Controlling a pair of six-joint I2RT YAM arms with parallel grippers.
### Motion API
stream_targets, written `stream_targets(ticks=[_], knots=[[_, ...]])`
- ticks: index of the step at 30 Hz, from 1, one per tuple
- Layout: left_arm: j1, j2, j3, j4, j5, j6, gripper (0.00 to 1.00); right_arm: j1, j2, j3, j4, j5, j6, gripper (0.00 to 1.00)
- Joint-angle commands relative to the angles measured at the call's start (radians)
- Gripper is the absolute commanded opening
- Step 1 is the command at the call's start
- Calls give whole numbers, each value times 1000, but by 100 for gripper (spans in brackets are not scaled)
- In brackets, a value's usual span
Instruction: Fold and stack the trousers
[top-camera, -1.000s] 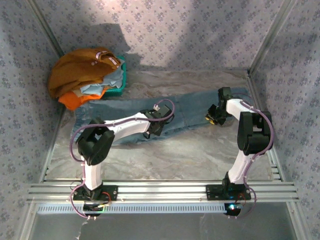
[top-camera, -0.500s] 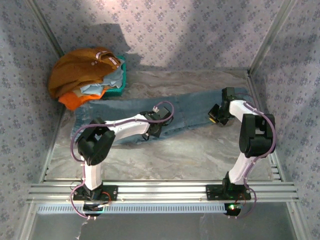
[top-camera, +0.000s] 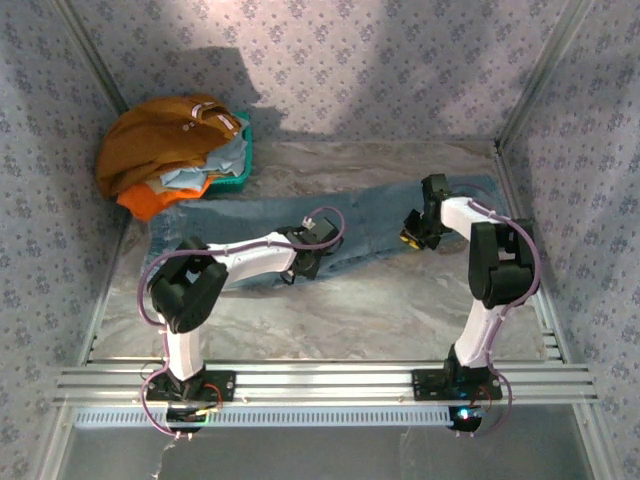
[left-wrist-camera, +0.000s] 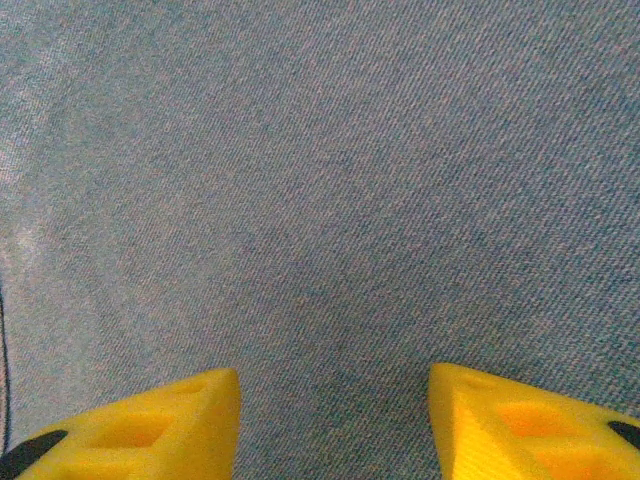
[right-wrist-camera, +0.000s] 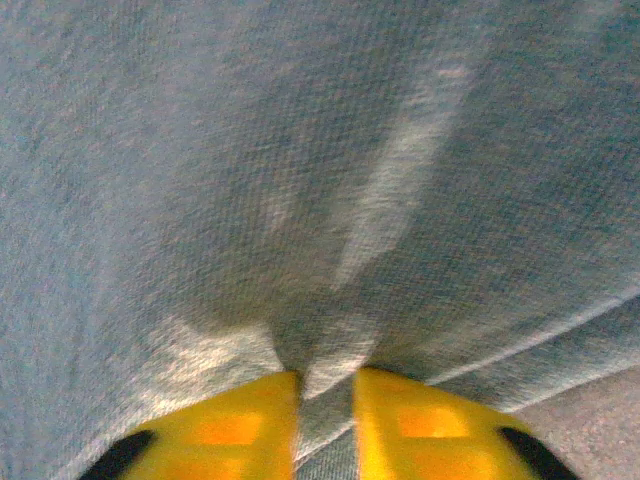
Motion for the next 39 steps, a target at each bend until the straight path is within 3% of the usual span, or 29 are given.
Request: stream_targets(ticks=[1, 5, 15, 17, 18, 28, 32, 35, 39], knots=[[-3, -33, -19, 0, -2, 3, 52, -7, 18, 17, -21, 24, -9, 11], [-2, -31, -18, 2, 1, 6, 52, -8, -3, 16, -16, 27, -19, 1], [-3, -52, -19, -1, -14, 11, 49, 9, -95, -38, -8, 23, -1, 0], [-2, -60, -20, -2, -17, 11, 49, 38, -95, -43, -9, 6, 28, 26], [-2, -63, -20, -3, -19, 10, 49, 52, -92, -50, -5, 1, 45, 34], [-3, -114, -46, -3, -30, 3, 51, 99, -10, -21, 9, 34, 106, 40], [-2, -120, -64, 1, -31, 0, 51, 82, 26, -21, 12, 39, 111, 30], [-3, -120, -68, 2, -35, 0, 51, 73, 27, -27, 18, 30, 105, 9], [-2, -121, -67, 3, -34, 2, 51, 72, 3, -34, 14, 24, 95, 0]])
